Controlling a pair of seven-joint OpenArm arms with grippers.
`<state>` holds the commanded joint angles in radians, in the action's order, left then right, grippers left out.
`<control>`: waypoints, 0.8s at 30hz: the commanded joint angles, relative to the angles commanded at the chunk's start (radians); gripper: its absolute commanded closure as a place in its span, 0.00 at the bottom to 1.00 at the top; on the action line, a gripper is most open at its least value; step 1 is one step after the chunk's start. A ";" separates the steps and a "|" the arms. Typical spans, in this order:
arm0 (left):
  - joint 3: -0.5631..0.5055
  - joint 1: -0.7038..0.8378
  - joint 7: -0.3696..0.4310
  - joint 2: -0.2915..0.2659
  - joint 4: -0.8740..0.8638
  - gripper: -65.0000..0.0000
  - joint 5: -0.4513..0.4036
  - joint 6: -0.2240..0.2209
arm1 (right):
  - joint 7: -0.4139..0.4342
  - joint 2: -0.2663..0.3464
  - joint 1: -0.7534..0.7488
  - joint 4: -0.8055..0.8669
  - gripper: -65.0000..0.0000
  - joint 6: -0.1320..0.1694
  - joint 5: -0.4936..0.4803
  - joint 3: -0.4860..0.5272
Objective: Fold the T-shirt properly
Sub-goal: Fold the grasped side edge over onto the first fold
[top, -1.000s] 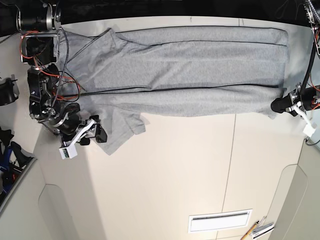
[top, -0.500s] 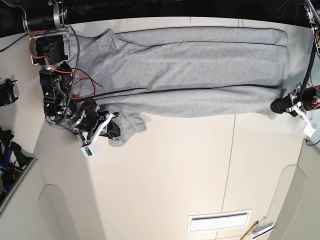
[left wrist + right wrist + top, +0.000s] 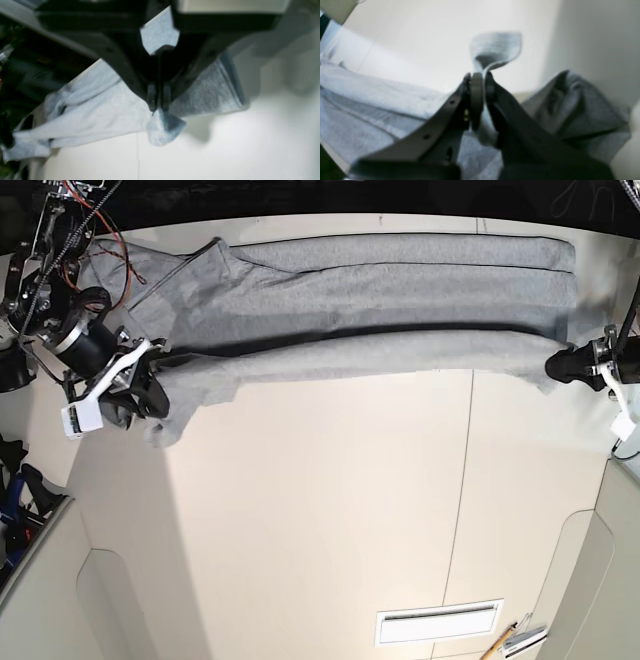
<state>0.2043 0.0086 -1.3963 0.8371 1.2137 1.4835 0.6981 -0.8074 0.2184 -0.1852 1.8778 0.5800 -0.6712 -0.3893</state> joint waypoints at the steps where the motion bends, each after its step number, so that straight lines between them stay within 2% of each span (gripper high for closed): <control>1: 0.000 0.016 0.000 0.000 0.018 1.00 0.000 0.000 | -0.002 0.000 -0.032 0.029 1.00 0.000 -0.010 -0.017; 9: 0.000 0.054 0.000 0.000 0.029 0.99 0.000 0.000 | -0.009 0.000 -0.214 0.091 1.00 0.000 -0.029 -0.138; 12: 0.000 0.100 0.000 0.010 0.029 0.88 0.000 0.000 | -0.009 0.000 -0.268 0.090 1.00 0.000 -0.034 -0.150; 16: 0.000 0.163 0.000 0.016 0.029 0.54 -0.004 0.000 | -0.008 0.000 -0.286 0.082 1.00 -0.001 -0.032 -0.150; 17: 0.000 0.171 0.000 0.016 0.029 0.50 -0.003 0.000 | -0.008 0.000 -0.286 0.082 0.87 -0.001 -0.032 -0.150; 19: 0.000 0.175 0.000 0.016 0.029 0.50 -0.003 0.000 | -0.008 0.000 -0.285 0.082 0.60 -0.001 -0.033 -0.150; 20: 0.008 0.175 0.000 0.016 0.029 0.50 -0.003 0.000 | -0.008 0.000 -0.284 0.082 0.53 -0.001 -0.040 -0.150; 24: 0.148 0.175 0.000 0.016 0.029 0.50 -0.002 0.000 | -0.013 -0.001 -0.273 0.086 0.52 0.000 -0.086 -0.151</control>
<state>0.3519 0.1837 -1.3963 0.8536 1.2427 1.4818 0.6981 -0.8204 0.2176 -0.4580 1.9640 0.5797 -0.7570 -0.5404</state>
